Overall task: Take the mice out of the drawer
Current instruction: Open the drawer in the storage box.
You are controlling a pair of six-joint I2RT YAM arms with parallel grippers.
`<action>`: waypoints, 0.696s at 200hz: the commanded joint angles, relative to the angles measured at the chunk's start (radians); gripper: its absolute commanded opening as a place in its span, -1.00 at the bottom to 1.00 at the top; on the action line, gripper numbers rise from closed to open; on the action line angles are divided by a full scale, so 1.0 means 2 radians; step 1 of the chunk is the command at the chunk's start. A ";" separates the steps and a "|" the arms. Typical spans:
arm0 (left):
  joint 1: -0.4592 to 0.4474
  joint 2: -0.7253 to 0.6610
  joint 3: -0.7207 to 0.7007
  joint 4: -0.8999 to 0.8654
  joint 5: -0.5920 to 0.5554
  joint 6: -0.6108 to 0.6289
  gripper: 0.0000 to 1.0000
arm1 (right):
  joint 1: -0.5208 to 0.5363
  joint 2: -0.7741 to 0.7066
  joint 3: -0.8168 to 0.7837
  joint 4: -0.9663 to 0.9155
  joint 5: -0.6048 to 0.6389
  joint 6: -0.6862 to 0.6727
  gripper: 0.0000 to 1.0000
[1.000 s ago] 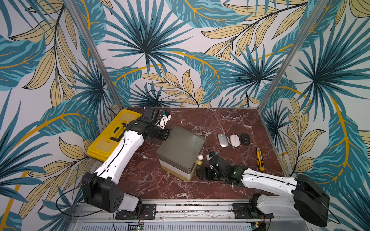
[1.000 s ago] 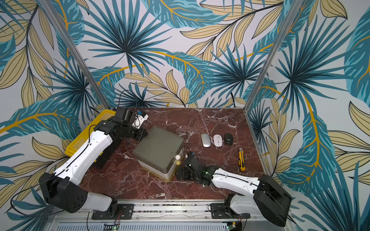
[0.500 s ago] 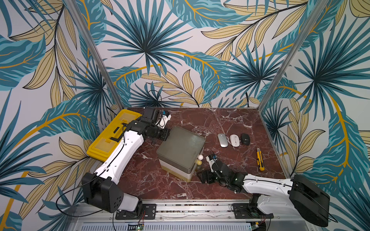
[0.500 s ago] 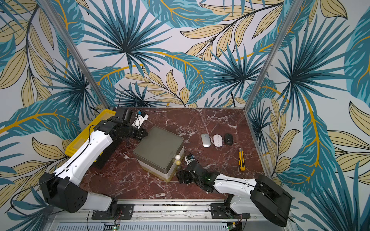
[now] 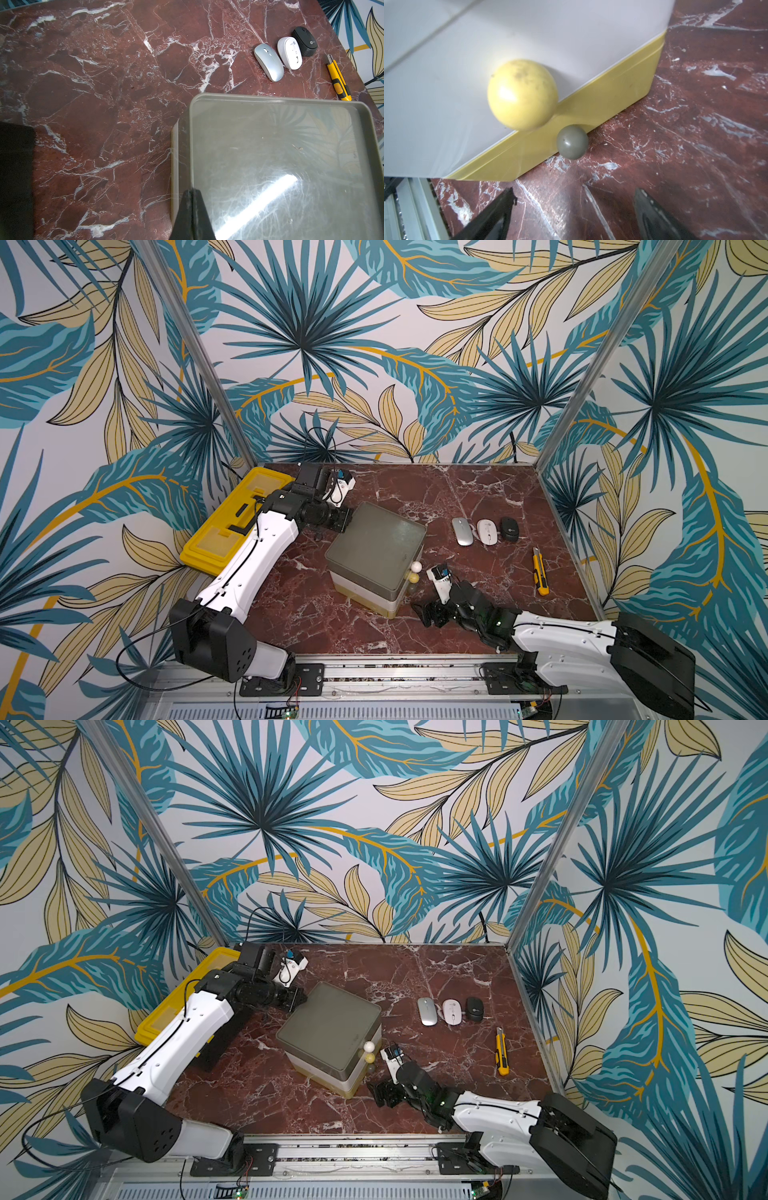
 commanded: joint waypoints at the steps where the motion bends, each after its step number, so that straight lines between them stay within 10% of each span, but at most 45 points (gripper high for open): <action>1: -0.005 -0.007 -0.004 -0.019 0.022 -0.002 -1.00 | 0.002 0.037 0.001 0.041 0.003 -0.044 0.74; 139: -0.005 -0.005 -0.005 -0.022 0.019 0.000 -1.00 | 0.010 0.126 0.016 0.128 0.015 -0.096 0.33</action>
